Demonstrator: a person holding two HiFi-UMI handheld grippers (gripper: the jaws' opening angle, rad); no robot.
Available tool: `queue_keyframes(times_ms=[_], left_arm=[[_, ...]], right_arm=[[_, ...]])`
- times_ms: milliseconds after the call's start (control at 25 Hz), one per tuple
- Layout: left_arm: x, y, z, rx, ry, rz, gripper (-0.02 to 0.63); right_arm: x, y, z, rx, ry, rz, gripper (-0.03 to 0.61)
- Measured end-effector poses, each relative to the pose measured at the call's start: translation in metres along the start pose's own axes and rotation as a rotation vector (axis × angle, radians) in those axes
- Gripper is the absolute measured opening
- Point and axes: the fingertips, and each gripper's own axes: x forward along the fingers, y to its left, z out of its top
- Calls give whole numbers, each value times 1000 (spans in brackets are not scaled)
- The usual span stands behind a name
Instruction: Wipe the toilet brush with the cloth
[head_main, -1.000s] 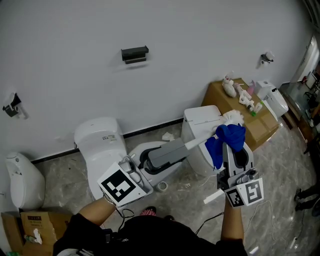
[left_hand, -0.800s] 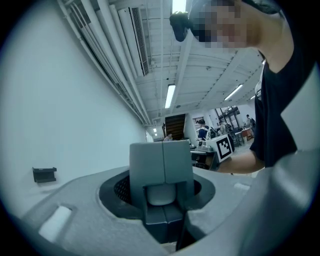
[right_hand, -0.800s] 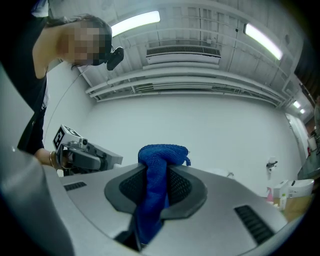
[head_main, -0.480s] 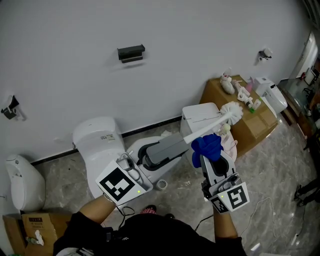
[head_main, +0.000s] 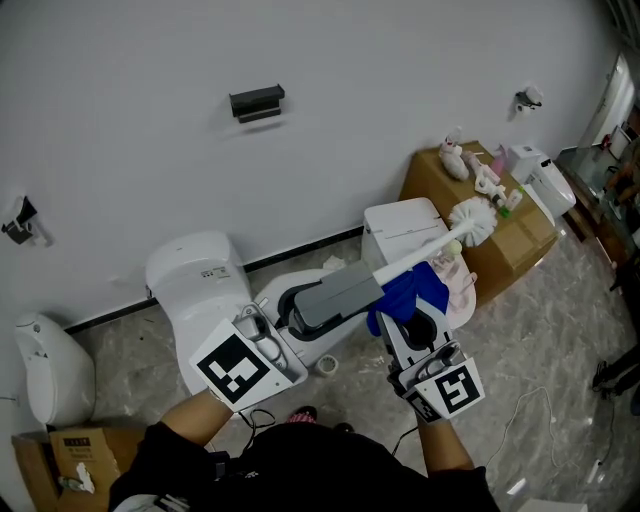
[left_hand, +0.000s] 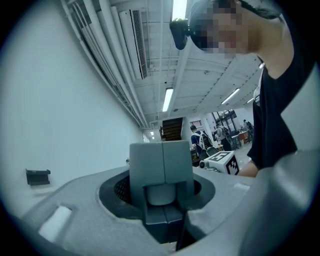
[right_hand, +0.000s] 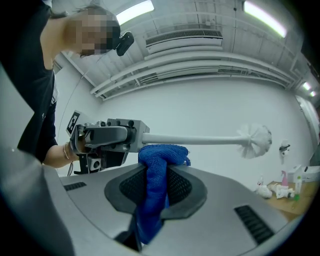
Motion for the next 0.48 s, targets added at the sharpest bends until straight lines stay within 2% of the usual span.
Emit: queue_keyframes(times_ms=[480], left_arm=[[5,-11,-3,-25,9,-34,172]], right_arm=[[8,-1,10,16,-39,3,78]])
